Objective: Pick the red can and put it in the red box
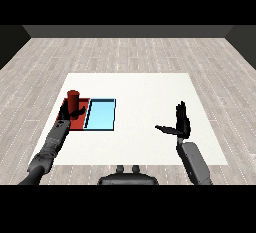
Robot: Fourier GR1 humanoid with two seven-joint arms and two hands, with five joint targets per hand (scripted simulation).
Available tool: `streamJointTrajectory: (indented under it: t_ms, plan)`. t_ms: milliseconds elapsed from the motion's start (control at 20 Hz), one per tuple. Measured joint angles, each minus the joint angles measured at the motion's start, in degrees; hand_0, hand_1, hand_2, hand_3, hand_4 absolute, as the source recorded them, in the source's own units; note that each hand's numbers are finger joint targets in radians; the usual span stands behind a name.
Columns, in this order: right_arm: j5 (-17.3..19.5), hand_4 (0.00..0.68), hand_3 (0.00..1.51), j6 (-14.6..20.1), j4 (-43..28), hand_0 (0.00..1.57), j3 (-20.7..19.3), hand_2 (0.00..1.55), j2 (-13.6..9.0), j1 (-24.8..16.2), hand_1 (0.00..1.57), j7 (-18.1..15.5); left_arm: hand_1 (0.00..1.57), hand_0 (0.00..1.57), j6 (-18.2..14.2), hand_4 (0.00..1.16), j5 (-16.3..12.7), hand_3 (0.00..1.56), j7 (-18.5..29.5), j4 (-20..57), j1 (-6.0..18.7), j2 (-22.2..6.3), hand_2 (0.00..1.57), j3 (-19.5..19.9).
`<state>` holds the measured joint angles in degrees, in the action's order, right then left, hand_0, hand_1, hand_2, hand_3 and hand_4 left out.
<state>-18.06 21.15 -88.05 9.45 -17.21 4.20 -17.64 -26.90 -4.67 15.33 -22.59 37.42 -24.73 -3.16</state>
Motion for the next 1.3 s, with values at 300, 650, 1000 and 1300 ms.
streamJointTrajectory:
  t_ms: [300, 650, 1000, 1300]
  plan:
    - [-0.5, 0.000, 0.00, -1.1, 4.9, 0.00, -1.2, 0.00, 1.2, 2.1, 0.00, -1.9, 0.83, 0.83, -1.8, 0.79, 2.9, 0.49, -6.0, 12.1, 3.7, 1.5, 0.80, -1.0]
    - [-1.2, 0.000, 0.00, -2.5, 8.4, 0.00, -2.8, 0.00, 1.8, 3.8, 0.00, -3.6, 0.00, 0.00, -1.4, 0.65, 0.8, 0.00, -8.6, 18.2, 3.7, 0.2, 0.00, 2.3]
    - [-1.2, 0.000, 0.00, -3.2, 9.5, 0.00, -3.5, 0.00, 2.8, 4.7, 0.00, -4.9, 0.00, 0.00, 4.9, 0.00, 1.5, 0.00, -10.8, 20.6, 3.6, -1.5, 0.00, 2.0]
    - [-2.1, 0.000, 0.00, -4.8, 8.6, 0.00, -4.3, 0.00, 2.8, 3.9, 0.00, -5.4, 0.00, 0.00, 3.5, 0.00, 0.5, 0.00, -6.4, 18.3, 3.6, -1.8, 0.00, 3.5]
